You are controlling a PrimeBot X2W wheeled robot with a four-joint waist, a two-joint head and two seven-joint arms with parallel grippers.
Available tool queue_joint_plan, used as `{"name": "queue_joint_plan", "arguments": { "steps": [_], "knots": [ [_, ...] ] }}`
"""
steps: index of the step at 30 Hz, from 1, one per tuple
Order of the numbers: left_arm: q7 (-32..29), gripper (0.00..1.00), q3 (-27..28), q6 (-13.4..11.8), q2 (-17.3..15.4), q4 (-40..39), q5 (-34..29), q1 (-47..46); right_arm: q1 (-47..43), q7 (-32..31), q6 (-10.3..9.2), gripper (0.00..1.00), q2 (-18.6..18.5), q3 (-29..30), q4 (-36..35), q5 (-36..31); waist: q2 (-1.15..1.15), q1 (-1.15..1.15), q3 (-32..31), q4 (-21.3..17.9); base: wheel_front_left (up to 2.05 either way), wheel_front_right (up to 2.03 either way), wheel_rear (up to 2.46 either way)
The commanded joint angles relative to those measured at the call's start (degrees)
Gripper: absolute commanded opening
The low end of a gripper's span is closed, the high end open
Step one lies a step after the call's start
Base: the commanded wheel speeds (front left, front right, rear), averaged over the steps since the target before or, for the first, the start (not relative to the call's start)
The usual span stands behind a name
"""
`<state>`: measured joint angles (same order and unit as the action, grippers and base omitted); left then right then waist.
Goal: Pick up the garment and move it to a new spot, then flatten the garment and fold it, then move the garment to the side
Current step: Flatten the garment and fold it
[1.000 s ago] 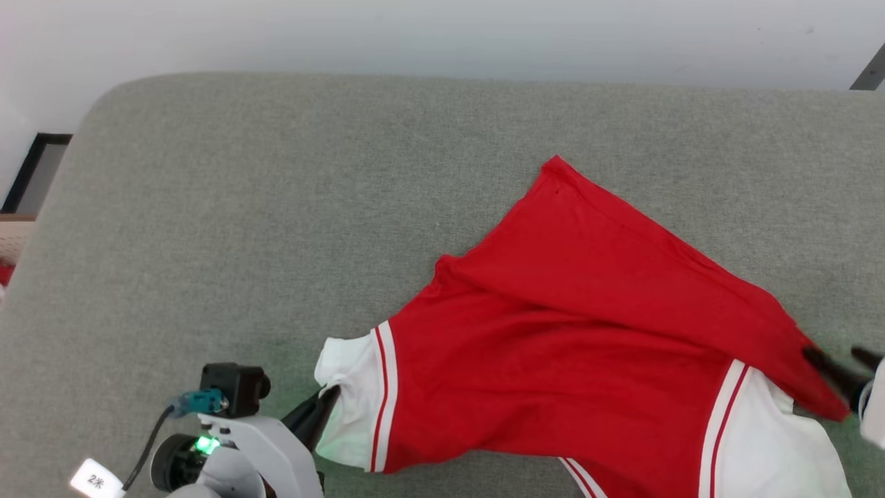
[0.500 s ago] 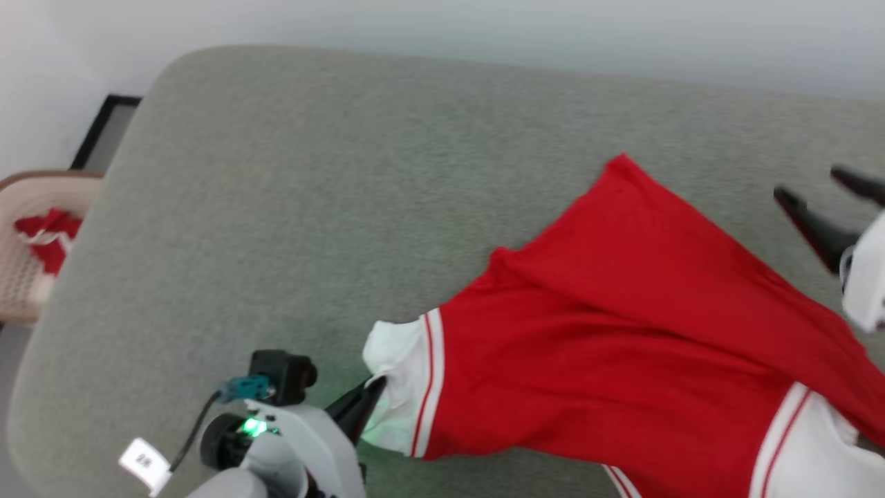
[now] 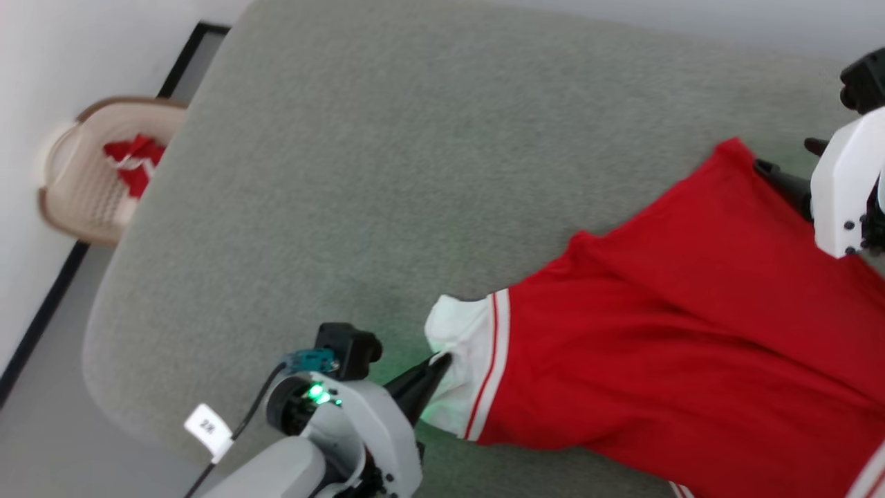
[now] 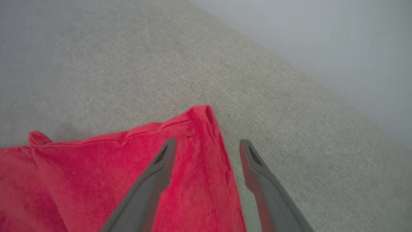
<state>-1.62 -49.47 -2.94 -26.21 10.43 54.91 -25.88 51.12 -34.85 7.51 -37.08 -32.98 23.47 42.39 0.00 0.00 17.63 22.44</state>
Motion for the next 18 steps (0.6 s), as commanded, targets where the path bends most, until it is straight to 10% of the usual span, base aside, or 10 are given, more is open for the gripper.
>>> {"name": "queue_joint_plan", "arguments": {
  "steps": [1,12,15,16,18],
  "knots": [
    [0.32,0.0,-0.23,0.57,0.78,0.6,-0.41,-0.98,1.74,-0.32,-0.04,1.0,-0.43,-1.65,1.91,0.71,0.0,0.0,3.0,3.3,0.0,0.0,0.0],
    [1.47,0.0,-1.22,3.6,4.15,5.86,0.06,-3.36,6.8,-3.37,-0.06,0.96,-0.01,-12.74,17.08,4.45,0.0,0.0,5.76,7.07,0.0,0.0,0.0],
    [1.72,0.0,-1.23,4.09,4.4,6.84,0.14,-3.52,7.0,-4.73,-0.08,0.16,0.39,-14.52,20.61,4.86,0.0,0.0,5.83,7.33,0.0,0.0,0.0],
    [1.76,0.0,-1.21,4.21,4.42,7.16,0.19,-3.53,7.05,-5.24,-0.08,0.0,0.64,-14.96,21.46,5.22,0.0,0.0,5.81,7.31,0.0,0.0,0.0],
    [1.98,0.0,-1.11,4.35,4.42,7.7,0.39,-3.6,7.25,-6.16,-0.06,0.0,1.08,-15.75,22.8,5.08,0.0,0.0,5.7,7.09,0.0,0.0,0.0]
  ]
}}
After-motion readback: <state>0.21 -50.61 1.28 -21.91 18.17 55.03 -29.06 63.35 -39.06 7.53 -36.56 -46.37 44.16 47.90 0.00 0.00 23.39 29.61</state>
